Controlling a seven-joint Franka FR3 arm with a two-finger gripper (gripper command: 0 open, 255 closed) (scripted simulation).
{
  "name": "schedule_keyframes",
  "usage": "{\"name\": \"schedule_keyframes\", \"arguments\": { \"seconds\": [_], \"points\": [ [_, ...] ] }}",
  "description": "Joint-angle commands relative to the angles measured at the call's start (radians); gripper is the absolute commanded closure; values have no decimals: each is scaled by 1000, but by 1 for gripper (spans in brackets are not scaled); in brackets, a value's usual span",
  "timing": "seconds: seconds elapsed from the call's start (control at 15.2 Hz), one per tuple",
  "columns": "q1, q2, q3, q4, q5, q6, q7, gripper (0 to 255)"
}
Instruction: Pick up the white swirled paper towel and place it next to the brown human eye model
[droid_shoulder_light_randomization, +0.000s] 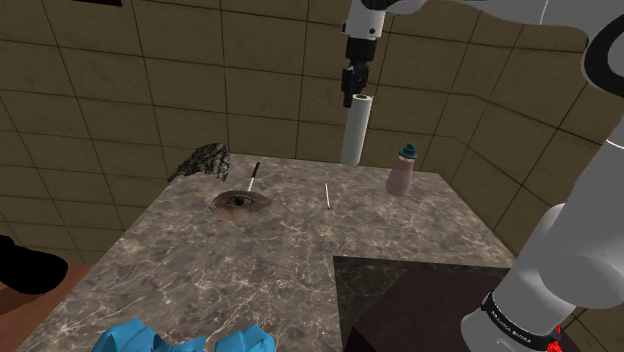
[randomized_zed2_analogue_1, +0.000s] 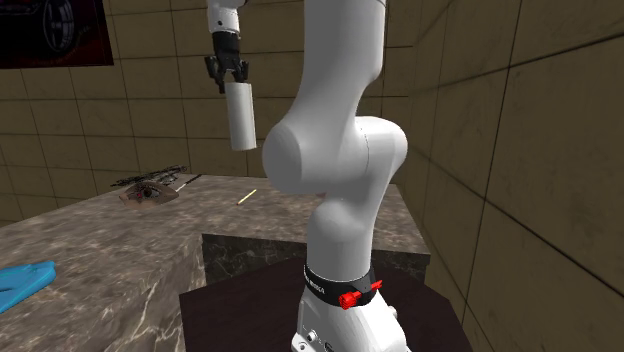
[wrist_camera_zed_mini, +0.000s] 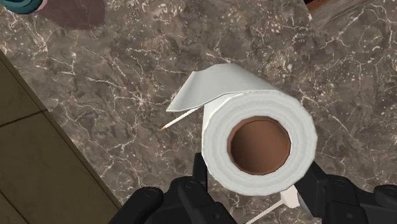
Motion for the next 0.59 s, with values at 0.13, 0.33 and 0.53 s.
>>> {"name": "schedule_keyframes", "arguments": {
  "seconds": [0.13,0.33,0.53],
  "points": [
    [34,106,31,94,1,10,66,255],
    [61,198,50,191,-2,4,112,255],
    [90,301,66,312,-7,-14,155,255]
  ]
}}
